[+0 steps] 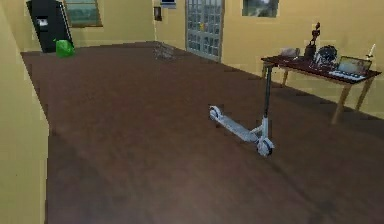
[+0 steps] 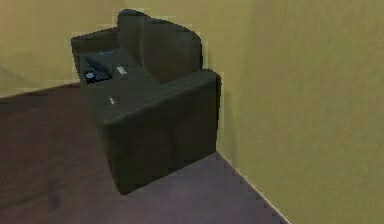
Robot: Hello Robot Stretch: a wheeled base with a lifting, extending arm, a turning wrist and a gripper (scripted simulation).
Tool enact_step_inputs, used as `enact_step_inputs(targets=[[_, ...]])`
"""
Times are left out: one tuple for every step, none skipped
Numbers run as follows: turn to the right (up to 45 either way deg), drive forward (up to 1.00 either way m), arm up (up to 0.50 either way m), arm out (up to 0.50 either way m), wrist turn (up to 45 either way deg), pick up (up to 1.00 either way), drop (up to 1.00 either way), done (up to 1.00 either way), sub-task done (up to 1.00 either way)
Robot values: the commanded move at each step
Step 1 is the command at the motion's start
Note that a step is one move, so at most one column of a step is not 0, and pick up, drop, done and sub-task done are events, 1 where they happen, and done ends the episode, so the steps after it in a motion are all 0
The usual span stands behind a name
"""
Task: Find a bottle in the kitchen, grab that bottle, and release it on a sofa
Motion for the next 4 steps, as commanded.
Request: enact_step_inputs(targets=[[-27.0,0.00,0.00,0.00,0.0,0.00,0.00,0.00,0.00],[0.0,1.00,0.00,0.00,0.0,0.00,0.00,0.00,0.00],[0.0,1.00,0.00,0.00,0.0,0.00,0.00,0.00,0.00],[0.0,1.00,0.00,0.00,0.0,0.00,0.00,0.00,0.00]])
